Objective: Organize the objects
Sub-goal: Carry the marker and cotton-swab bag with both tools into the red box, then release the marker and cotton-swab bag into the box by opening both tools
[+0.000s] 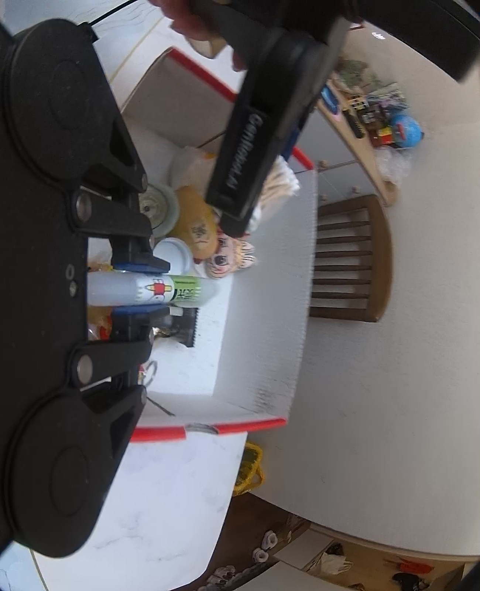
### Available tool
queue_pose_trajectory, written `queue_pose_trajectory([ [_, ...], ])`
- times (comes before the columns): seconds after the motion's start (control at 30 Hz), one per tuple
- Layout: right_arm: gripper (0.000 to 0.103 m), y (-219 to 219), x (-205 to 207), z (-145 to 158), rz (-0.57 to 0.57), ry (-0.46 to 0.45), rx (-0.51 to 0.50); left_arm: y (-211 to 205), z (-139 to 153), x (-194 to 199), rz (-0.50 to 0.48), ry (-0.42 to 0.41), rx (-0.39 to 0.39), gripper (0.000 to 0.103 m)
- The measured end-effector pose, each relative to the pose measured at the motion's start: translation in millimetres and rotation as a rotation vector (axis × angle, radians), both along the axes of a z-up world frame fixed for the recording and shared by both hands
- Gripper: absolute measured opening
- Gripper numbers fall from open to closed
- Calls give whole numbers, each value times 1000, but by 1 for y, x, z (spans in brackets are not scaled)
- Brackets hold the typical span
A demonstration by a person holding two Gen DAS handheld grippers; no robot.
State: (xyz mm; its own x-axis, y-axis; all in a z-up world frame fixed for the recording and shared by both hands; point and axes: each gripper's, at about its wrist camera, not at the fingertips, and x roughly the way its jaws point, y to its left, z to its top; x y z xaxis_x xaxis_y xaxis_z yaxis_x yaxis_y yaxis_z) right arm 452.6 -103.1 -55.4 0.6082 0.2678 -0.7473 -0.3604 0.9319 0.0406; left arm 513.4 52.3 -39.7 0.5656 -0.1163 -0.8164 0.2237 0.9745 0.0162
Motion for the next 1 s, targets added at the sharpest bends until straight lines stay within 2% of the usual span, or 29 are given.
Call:
queue_pose_trajectory([
  [0.37,17,6,1,-14,20,-3,-37,3,-29,17,12,48,12,72],
  [0.57,19,4,-3,-16,29,5,-32,-1,-40,21,-5,60,58,72],
  [0.87,23,-8,-7,-9,30,52,44,-9,-46,17,-9,78,100,74],
  [1.0,24,-16,-8,-3,20,49,70,-7,-40,8,-1,65,84,75],
])
